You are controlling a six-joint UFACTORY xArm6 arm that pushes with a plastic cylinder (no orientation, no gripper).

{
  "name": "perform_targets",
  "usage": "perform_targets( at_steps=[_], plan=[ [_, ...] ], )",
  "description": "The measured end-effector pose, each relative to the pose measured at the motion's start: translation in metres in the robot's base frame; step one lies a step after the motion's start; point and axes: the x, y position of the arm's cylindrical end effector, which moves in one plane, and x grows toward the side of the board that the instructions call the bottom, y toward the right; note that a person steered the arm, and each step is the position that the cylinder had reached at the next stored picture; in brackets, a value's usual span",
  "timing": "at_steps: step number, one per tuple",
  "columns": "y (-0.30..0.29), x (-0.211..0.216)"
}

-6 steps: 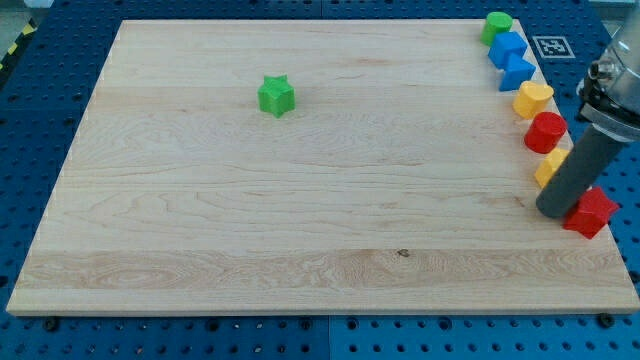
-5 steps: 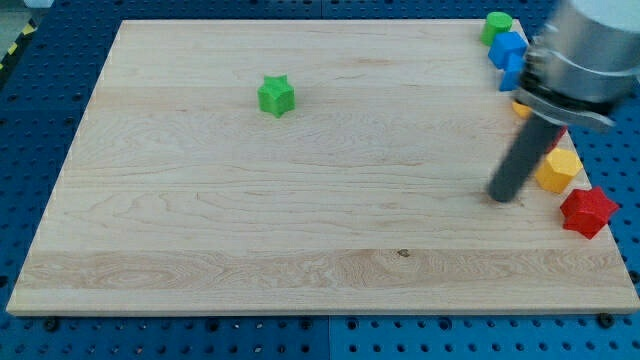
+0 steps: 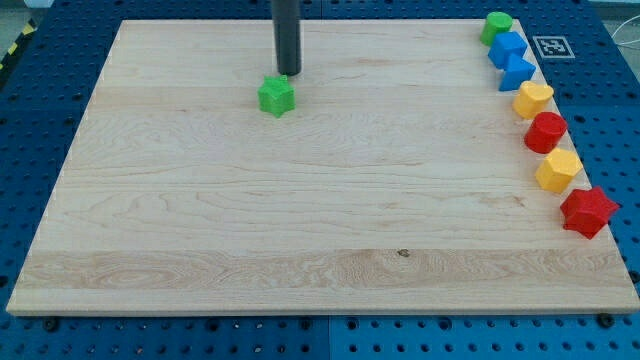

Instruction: Move the green star to the down and right slightly

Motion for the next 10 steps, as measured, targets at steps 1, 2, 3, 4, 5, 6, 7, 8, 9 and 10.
perform_targets(
  at_steps=[1,2,3,4,5,6,7,8,9,10],
  plan=[
    [0.009,0.024],
    [0.019,0.048],
    [0.017,0.067],
    [-0.005,0.064],
    [-0.041,0.055],
    [-0.048,0.071],
    [-0.043,0.1],
    [-0.043,0.142],
    [-0.037,0.183],
    [-0.002,0.195]
  ],
)
